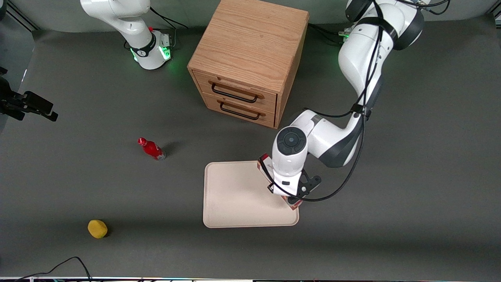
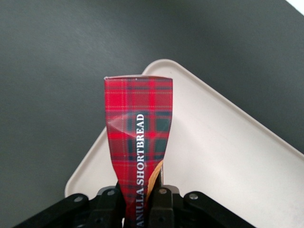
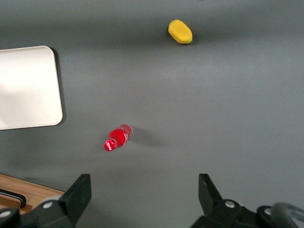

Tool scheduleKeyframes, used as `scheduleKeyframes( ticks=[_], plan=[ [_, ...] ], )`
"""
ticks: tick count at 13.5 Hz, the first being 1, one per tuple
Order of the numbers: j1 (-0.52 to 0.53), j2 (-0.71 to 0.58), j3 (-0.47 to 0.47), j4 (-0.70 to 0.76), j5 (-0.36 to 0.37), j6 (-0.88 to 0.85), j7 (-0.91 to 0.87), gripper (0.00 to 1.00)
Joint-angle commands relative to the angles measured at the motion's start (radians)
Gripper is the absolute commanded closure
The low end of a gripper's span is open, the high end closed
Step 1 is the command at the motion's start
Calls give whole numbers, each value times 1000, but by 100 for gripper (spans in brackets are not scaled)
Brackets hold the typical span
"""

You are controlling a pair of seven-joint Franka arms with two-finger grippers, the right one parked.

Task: Place red cookie box on tray
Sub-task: 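Lower the cookie box onto the tray and open the left gripper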

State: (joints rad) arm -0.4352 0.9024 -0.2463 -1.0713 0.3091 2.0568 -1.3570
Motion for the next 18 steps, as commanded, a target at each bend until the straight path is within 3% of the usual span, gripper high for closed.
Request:
scheduleKeyframes(
  ticks=[1,9,18],
  plan=[
    [-26,44,16,53,60,37,44,100],
    [-25,76,16,22,73,91,381,100],
    [-11,84,16,1,64,92,386,100]
  ],
)
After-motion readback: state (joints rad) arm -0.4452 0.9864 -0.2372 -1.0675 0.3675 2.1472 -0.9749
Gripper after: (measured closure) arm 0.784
